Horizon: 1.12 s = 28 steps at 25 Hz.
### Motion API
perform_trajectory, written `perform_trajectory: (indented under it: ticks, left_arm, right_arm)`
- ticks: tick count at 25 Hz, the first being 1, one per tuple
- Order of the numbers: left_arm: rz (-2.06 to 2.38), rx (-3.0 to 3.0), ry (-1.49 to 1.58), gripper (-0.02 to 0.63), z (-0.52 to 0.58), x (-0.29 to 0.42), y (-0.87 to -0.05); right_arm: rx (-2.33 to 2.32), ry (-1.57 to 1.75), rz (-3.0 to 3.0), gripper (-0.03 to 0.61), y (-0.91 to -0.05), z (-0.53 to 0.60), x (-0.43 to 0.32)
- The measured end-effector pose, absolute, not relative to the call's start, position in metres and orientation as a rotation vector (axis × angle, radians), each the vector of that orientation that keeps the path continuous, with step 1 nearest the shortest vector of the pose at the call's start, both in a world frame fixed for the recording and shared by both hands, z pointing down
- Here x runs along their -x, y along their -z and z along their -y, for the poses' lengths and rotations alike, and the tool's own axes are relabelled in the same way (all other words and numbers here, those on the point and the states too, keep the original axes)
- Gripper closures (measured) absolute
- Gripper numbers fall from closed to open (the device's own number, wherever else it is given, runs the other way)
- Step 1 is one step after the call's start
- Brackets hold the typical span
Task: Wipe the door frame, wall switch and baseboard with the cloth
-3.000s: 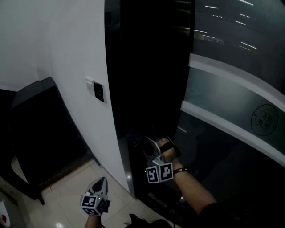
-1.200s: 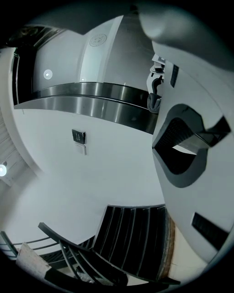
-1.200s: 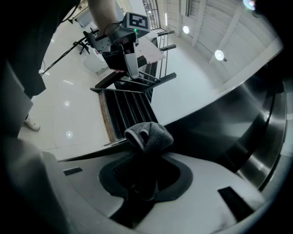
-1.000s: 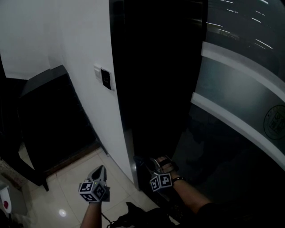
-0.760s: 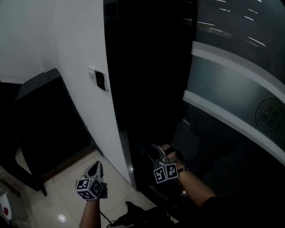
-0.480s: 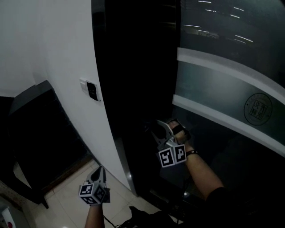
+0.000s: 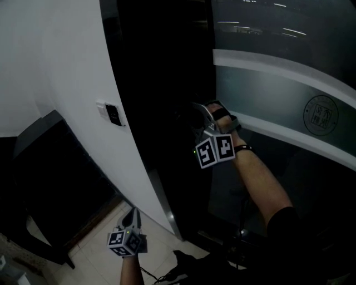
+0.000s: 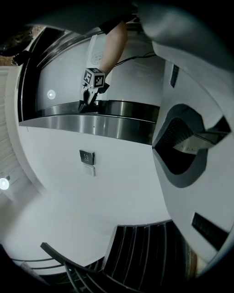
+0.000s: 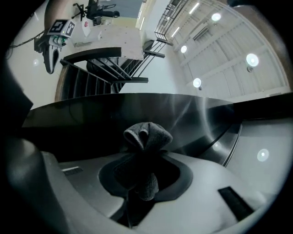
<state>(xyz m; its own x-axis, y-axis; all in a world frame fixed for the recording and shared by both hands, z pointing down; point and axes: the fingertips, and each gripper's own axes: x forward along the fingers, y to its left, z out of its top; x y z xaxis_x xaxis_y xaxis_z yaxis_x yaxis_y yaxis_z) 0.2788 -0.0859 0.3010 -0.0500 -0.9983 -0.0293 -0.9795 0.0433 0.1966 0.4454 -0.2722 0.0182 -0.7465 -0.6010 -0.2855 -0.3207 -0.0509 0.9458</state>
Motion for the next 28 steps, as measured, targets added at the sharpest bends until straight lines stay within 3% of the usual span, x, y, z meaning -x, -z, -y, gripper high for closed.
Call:
perform_trajectory:
  ticks: [28]
  left_arm:
    - [2.118, -2.074, 0.173, 0.621, 0.083, -0.286, -0.329]
  right_arm:
    - [-0.895, 1.770, 1.974, 0.492, -0.122, 0.293, -0.447]
